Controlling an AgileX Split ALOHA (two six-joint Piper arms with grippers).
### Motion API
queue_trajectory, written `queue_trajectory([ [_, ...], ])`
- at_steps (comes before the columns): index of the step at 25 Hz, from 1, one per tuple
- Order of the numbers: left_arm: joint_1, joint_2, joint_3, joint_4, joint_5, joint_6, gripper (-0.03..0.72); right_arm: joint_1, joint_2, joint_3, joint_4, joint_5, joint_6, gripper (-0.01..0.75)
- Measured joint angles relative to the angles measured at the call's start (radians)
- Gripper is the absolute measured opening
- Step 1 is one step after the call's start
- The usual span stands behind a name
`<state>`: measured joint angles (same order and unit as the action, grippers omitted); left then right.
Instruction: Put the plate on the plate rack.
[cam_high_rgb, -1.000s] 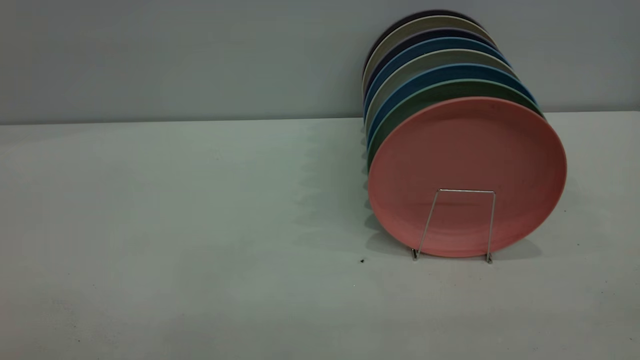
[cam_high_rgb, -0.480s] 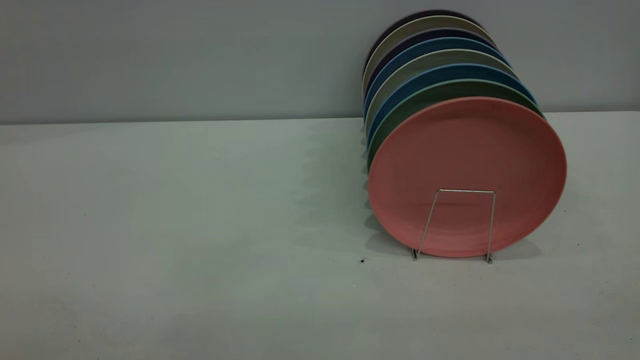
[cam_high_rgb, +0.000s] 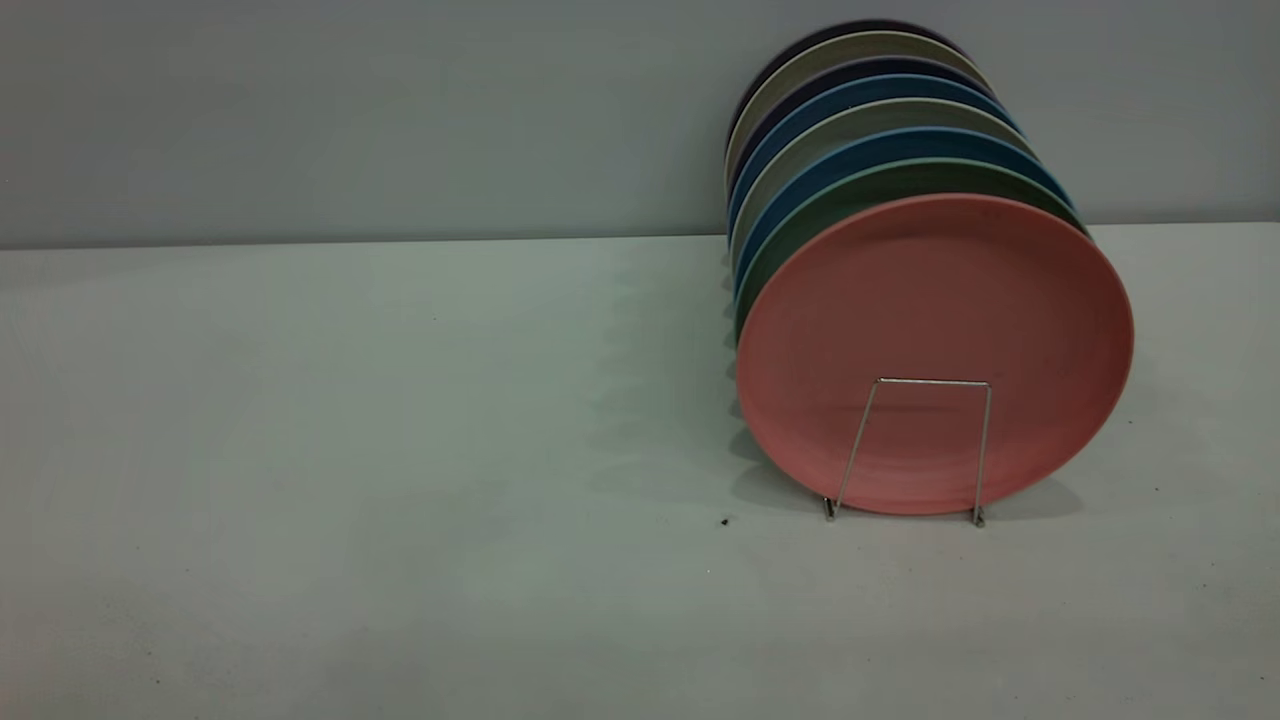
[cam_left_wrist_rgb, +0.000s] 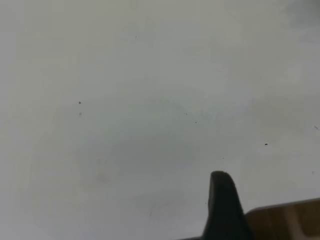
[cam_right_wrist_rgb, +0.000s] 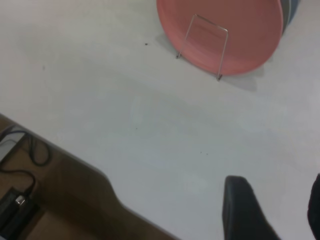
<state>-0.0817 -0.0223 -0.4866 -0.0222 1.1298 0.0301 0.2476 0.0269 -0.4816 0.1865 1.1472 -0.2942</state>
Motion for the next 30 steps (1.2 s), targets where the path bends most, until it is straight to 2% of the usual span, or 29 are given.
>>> queue_trajectory([
  [2, 0.0, 0.0, 0.0, 0.0, 0.0, 0.0, 0.499, -0.024, -0.027, 0.0, 0.005, 0.001, 0.0, 0.335],
  [7, 0.0, 0.0, 0.0, 0.0, 0.0, 0.0, 0.499, -0.179, -0.044, 0.0, 0.012, 0.001, 0.0, 0.335],
  [12, 0.047, 0.0, 0.0, 0.0, 0.0, 0.0, 0.499, -0.283, -0.044, 0.0, 0.012, 0.001, 0.0, 0.335],
  [15, 0.081, 0.0, 0.0, 0.0, 0.0, 0.0, 0.499, -0.311, -0.044, 0.0, 0.012, 0.001, 0.0, 0.335],
  [19, 0.089, 0.0, 0.0, 0.0, 0.0, 0.0, 0.499, -0.342, -0.045, 0.0, 0.013, 0.001, 0.0, 0.335],
  [30, 0.089, 0.0, 0.0, 0.0, 0.0, 0.0, 0.499, -0.347, -0.045, 0.0, 0.014, 0.001, 0.0, 0.335],
])
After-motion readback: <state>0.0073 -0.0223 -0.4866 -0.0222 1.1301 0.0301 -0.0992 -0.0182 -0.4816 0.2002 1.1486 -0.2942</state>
